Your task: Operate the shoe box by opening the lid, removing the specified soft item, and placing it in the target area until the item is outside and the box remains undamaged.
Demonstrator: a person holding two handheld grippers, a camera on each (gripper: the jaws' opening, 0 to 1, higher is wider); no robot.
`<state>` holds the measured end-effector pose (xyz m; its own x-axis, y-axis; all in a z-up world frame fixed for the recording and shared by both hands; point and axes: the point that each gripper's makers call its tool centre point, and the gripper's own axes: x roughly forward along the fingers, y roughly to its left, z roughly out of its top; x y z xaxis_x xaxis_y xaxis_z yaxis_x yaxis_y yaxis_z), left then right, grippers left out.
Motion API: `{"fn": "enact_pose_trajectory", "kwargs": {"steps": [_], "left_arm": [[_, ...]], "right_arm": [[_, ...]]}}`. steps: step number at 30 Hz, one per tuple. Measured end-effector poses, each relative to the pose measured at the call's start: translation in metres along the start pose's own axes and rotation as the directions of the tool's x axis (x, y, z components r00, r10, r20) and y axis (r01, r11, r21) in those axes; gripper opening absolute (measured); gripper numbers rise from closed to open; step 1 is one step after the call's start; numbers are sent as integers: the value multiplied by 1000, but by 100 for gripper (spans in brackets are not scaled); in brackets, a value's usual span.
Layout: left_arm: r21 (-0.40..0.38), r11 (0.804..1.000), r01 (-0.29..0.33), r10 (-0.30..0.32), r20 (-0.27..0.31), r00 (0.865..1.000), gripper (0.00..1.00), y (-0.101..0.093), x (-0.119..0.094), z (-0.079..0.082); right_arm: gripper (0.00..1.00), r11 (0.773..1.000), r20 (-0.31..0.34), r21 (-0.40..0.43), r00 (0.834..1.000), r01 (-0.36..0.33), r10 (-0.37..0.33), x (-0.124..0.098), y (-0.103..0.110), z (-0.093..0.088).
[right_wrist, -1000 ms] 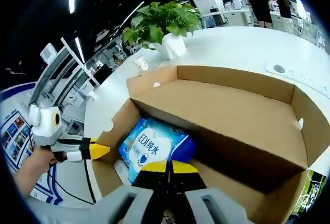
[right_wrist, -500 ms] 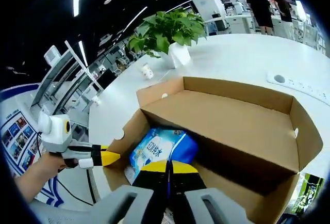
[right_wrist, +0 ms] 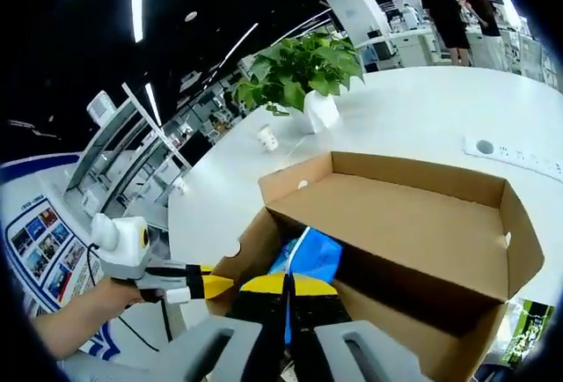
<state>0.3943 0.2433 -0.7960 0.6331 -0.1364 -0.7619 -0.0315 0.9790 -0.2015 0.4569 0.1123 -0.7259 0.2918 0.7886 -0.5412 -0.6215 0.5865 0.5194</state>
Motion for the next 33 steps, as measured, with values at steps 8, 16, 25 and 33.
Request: {"fn": "enact_pose_trajectory", "kwargs": {"steps": [8, 16, 25, 33], "left_arm": [[-3, 1000, 3, -3, 0, 1000, 6, 2, 1, 1], [-4, 1000, 4, -4, 0, 1000, 6, 0, -1, 0], [-7, 1000, 4, -4, 1, 1000, 6, 1, 0, 1], [-7, 1000, 3, -3, 1, 1000, 5, 2, 1, 1]], "right_arm": [[0, 999, 45, 44, 999, -30, 28, -1, 6, 14], [0, 998, 78, 42, 996, -53, 50, -5, 18, 23], [0, 997, 100, 38, 993, -68, 64, -16, 25, 29], [0, 998, 104, 30, 993, -63, 60, -20, 24, 31]]}}
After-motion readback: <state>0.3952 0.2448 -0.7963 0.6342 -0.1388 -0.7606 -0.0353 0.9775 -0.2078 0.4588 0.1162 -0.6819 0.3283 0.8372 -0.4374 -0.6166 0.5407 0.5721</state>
